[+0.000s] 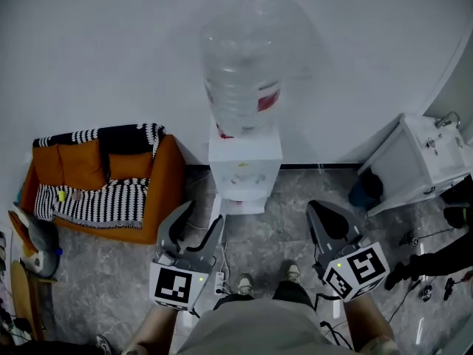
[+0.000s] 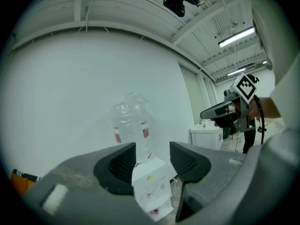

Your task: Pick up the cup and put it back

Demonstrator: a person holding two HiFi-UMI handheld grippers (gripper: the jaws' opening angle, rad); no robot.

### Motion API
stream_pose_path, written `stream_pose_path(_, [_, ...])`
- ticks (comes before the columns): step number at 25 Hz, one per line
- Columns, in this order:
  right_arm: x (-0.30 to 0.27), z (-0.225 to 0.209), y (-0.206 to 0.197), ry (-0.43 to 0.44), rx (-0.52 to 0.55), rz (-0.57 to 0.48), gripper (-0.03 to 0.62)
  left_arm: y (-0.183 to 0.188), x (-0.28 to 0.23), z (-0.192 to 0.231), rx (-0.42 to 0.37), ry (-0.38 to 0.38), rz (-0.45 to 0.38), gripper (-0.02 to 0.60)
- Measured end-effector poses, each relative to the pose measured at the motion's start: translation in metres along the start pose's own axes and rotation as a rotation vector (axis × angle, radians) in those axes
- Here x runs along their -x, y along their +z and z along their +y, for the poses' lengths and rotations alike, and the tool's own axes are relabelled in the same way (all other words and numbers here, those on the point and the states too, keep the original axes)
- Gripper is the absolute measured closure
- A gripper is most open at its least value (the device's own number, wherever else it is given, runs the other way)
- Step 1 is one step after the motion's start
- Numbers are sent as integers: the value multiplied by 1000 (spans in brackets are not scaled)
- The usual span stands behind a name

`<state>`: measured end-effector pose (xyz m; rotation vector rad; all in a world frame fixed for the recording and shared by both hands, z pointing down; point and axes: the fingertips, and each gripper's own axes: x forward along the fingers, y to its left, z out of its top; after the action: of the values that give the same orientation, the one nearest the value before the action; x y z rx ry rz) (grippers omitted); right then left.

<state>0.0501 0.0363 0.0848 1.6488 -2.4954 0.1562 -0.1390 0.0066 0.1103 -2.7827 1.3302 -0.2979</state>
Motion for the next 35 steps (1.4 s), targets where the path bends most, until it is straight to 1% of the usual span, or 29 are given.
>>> stream_pose_path(4, [-12, -16, -1, 34, -1, 5, 591, 3, -10, 2, -5, 42, 6, 359])
stream_pose_path(8, [-23, -38, -2, 83, -1, 15, 591, 4, -21, 3, 7, 114, 30, 359])
stream_pose_path(10, [-28, -49, 0, 115, 3, 16, 591, 5, -30, 2, 8, 141, 37, 359])
stream_pose_path(12, [-33, -60, 0, 150, 18, 15, 591, 7, -39, -1, -9, 165, 38, 360])
stream_pose_path(15, [-41, -75, 0, 203, 34, 13, 591, 8, -55, -9, 19, 205, 49, 359])
stream_pose_path(18, [-51, -90, 1, 264, 48, 8, 591, 10, -72, -17, 22, 237, 52, 359])
stream_pose_path(22, [-64, -104, -2, 324, 65, 1, 591, 5, -90, -24, -7, 293, 67, 360])
stream_pose_path(23, [-68, -107, -4, 333, 65, 1, 591, 3, -94, -25, -4, 304, 70, 359])
stream_pose_path(26, [-81, -114, -13, 349, 61, 1, 591, -9, -104, -25, 25, 314, 75, 359])
stream_pose_path(30, [-102, -120, -33, 352, 39, -5, 591, -34, -116, -22, 36, 296, 88, 359])
stream_pose_path(33, [-120, -120, -52, 354, 25, -18, 591, -56, -124, -14, 24, 290, 87, 359])
stream_pose_path(35, [-131, -120, -67, 352, 36, -28, 591, -76, -130, -10, 22, 286, 89, 359])
